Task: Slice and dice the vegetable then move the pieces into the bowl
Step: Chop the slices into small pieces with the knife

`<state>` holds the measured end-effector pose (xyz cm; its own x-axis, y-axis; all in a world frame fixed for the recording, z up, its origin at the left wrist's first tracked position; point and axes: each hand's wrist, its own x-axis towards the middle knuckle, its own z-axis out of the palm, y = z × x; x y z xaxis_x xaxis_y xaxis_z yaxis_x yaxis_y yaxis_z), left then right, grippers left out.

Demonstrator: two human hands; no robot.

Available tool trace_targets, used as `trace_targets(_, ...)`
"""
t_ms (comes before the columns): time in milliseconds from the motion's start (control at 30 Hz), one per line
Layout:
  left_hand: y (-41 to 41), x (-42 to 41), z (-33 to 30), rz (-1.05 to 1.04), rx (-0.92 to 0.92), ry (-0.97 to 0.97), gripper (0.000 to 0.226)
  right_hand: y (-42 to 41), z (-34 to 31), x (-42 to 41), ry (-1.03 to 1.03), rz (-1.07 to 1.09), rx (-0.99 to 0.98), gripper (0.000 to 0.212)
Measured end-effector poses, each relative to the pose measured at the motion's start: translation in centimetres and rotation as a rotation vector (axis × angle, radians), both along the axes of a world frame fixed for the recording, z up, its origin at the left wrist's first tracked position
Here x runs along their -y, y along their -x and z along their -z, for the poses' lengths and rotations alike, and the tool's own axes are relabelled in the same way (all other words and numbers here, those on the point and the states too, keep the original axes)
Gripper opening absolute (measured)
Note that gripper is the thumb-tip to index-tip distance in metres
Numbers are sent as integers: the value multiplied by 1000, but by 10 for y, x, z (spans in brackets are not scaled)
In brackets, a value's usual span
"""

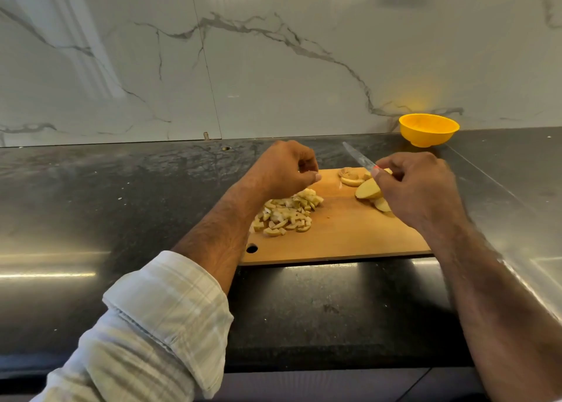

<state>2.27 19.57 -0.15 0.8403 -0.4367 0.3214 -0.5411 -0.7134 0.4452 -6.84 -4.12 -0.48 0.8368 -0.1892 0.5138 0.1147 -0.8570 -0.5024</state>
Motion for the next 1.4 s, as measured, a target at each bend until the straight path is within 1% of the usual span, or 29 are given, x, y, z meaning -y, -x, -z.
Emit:
trace_targets(100,7,24,5,9,52,-46,20,20,4,23,-89,47,68,26)
trace_targets(233,17,60,9,70,68,-221,42,34,19,32,-157,119,119,24)
trace_targets(333,22,84,10,81,5,-326,63,34,22,33,-143,155,124,26)
trace_targets(433,21,101,16,74,-30,-329,69,34,22,33,-126,159,125,26)
trace_targets(533,18,102,18,62,-108,-200,68,35,22,33,-94,158,124,25)
trace_targets(633,17,95,17,83,-172,-62,62,34,22,33,-81,151,126,26)
trace_targets(700,17,90,15,88,-209,21,52,35,22,32,-78,148,130,26)
trace_targets(800,13,84,15,101,-239,81,38,36,23,31,-77,156,129,26)
trace_targets(900,12,80,13,107,-244,105,31,37,22,29,-78,156,120,27)
trace_targets(1033,12,83,13,91,-244,93,29,37,22,27,-65,159,96,28)
trace_targets(1167,11,85,17,88,-168,26,27,37,23,27,-66,152,99,29)
trace_targets(1267,13,87,17,104,-144,11,33,37,23,27,-61,150,103,29)
trace_targets(1400,16,86,15,137,-165,11,44,37,23,26,-57,144,101,30)
